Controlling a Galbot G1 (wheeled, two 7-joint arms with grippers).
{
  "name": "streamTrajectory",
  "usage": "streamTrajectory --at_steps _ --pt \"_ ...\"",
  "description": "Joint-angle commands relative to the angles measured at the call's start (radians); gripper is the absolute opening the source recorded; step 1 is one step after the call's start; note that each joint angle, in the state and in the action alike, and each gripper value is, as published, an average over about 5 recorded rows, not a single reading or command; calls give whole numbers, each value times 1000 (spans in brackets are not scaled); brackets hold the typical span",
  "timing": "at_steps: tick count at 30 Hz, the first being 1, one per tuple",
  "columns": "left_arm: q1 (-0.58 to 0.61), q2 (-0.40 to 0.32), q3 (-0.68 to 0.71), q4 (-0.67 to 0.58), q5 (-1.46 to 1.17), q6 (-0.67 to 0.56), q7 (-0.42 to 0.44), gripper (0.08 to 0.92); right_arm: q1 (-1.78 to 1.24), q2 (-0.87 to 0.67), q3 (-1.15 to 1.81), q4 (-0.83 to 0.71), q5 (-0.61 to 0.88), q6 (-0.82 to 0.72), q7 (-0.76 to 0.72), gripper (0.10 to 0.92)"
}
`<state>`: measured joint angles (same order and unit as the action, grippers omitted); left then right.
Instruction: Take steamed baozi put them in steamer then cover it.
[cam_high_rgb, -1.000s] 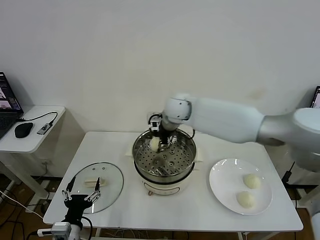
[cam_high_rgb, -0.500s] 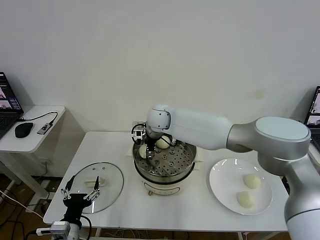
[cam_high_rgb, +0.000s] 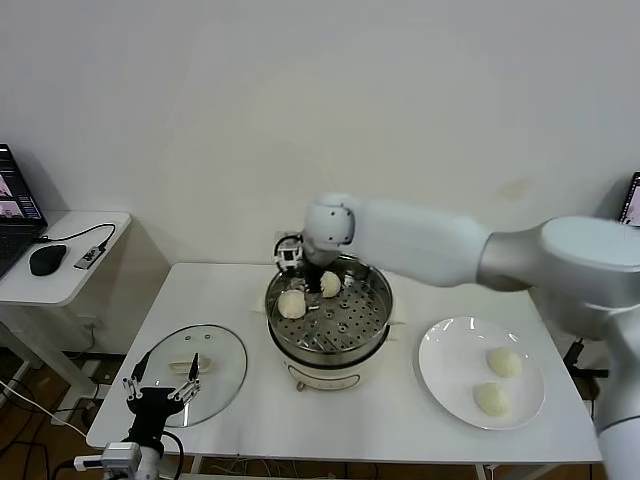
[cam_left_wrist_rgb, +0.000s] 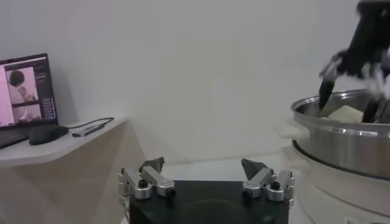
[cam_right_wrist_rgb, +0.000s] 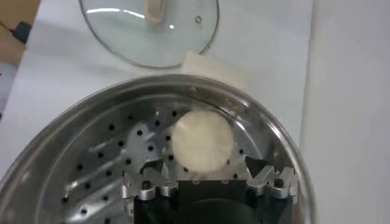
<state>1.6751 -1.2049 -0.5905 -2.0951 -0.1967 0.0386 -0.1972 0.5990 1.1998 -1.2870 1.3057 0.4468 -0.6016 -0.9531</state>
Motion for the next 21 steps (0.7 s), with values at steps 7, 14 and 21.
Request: streamTrajectory --at_steps 7,14,21 --pt "1 -4 16 -1 7 3 0 823 149 -514 -74 400 -111 79 -117 823" --pt "8 -2 23 5 17 -1 0 823 84 -773 -87 493 -236 147 -137 823" --pt "13 -7 31 9 28 -5 0 823 -40 -906 -88 519 -348 229 -111 823"
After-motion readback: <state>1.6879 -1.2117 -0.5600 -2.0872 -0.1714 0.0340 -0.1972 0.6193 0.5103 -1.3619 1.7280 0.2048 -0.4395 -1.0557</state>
